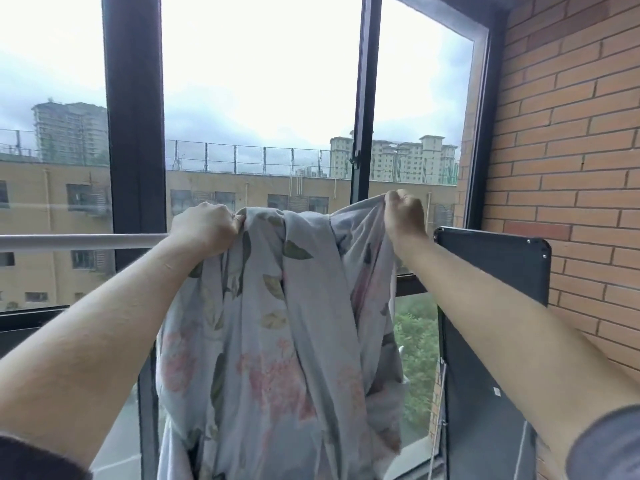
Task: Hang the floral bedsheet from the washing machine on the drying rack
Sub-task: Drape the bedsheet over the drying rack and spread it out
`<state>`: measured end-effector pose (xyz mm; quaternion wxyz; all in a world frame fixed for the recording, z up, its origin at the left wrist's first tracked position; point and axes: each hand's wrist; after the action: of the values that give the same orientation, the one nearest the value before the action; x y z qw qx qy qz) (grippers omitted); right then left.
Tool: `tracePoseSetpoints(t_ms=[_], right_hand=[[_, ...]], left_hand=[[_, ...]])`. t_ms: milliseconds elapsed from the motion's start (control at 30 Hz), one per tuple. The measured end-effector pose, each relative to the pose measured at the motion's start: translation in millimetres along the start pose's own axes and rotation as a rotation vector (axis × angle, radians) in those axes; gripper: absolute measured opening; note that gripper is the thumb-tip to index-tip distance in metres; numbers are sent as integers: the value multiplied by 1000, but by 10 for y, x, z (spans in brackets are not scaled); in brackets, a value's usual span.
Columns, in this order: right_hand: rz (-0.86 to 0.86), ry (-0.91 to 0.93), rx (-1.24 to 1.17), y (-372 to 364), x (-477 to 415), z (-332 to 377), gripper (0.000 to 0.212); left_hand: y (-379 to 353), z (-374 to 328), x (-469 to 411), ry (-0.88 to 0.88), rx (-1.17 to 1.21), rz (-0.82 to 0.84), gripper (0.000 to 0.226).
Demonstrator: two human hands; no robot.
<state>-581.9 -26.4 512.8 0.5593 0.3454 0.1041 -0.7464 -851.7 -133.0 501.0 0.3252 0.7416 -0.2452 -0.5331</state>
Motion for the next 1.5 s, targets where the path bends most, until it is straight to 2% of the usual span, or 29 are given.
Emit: tracePoseSetpoints(t_ms=[100,200,233,300,433,500,533,600,633,667,700,767,800,900,1033,1100,1200,1267,1400,1500], right_hand=[[-199,-67,-182,241,-232,268,36],[-377,-30,-172,519,-396,253,38],[-367,-11,-134,588,-414,187,37],[-183,-6,29,658,-344,-15,31],[445,-219,455,660,-41,-606,6],[654,-234,559,574,147,-703,17],[642,-154,584,506,236,-666,22],[389,91,557,311,410,-531,21],[327,153,472,207,491,-446,21],[390,146,392,102,571,-370,28],[538,82,334,-14,650,-330,36],[841,-116,313,-210,818,-359,48],[911,-182,266,-273,874,-400,48],[904,-251,56,-363,916,-433,40],[1017,-208,189,-401,961,-416,44],[957,-209,164,-449,1024,-430,43],[807,-253,-37,-471,1012,-437,25],[721,-217,-101,-451,894,-420,18],[596,87,111,-316,592,-189,26],[418,333,213,-195,194,207,29]], left_hand=[[-18,-34,-29,8,-8,-21,56],[-36,-27,-55,21,-4,-30,55],[-34,-18,-66,24,-3,-32,55],[-39,-15,-79,25,-3,-28,55],[-50,-80,-82,7,9,-18,55],[-61,-137,-70,-4,17,-23,56],[-68,-160,-61,-6,18,-27,56],[-75,-183,-49,-2,17,-30,54],[-70,-175,-47,0,18,-34,54],[-57,-159,-46,4,21,-39,54],[-38,-141,-48,5,21,-44,55],[-9,-104,-35,2,15,-47,55],[0,-95,-20,1,14,-43,55],[39,-53,10,8,1,-37,56],[92,-24,28,17,4,-31,53],[103,-54,50,14,8,-27,52],[105,-60,99,26,8,-9,53],[106,-54,119,29,11,6,53],[83,-52,152,12,30,21,54],[101,-49,144,10,45,17,56]])
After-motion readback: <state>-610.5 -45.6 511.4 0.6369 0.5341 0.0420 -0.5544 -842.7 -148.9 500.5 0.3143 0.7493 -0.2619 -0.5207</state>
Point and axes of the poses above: each hand's wrist, its own x-axis away from the middle knuckle, its own y-axis out of the back of the hand, z = x × y, and after that the axes turned 9 degrees about x, right-handed
